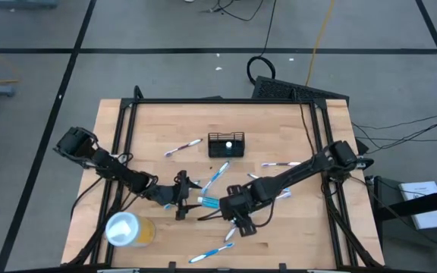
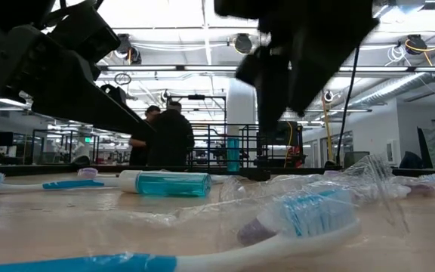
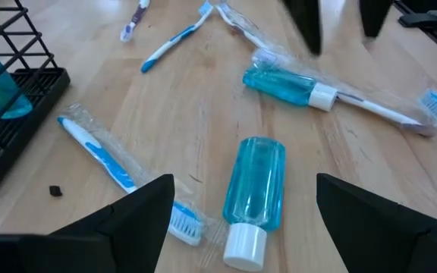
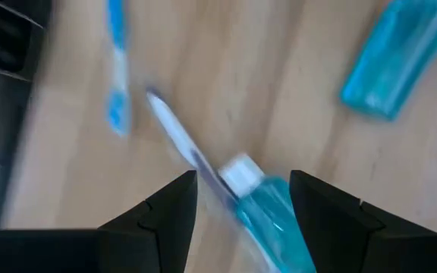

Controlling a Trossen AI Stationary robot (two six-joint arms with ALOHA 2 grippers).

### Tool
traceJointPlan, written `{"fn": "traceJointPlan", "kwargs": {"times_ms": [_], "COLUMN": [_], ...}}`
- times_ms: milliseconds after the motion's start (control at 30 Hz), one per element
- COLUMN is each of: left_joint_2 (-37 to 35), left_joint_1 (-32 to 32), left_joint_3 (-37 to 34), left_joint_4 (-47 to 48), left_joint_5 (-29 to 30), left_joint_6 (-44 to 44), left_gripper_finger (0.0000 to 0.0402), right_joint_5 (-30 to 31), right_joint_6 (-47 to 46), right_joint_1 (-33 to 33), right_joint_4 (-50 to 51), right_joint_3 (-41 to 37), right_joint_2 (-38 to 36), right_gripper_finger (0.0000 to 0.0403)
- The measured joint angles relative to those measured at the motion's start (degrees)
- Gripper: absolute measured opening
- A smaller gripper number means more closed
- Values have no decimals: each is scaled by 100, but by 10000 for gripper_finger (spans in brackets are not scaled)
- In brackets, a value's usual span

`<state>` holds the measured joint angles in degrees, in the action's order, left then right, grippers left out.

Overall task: Pick & Place toothbrushing station
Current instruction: Put the blue mouthwash bottle into the black organizer

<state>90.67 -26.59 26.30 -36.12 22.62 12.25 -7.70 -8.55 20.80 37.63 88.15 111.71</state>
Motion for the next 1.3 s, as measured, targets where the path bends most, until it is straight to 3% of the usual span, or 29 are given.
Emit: {"fn": "traceJointPlan", "kwargs": {"times_ms": [833, 1067, 1300], "left_joint_2": [0, 0, 0], "left_joint_1": [-168, -168, -168], "left_joint_3": [0, 4, 4], "left_joint_4": [-18, -1, 60], "left_joint_5": [290, 182, 182], "left_joint_6": [49, 184, 290], "left_gripper_finger": [326, 326, 326], "right_joint_5": [29, 747, 443], "right_joint_6": [336, 471, 516], "right_joint_1": [122, 187, 236], "right_joint_4": [-131, -116, -5], "right_joint_3": [-3, 12, 8], "right_joint_2": [541, 299, 276], "right_gripper_finger": [201, 201, 201]}}
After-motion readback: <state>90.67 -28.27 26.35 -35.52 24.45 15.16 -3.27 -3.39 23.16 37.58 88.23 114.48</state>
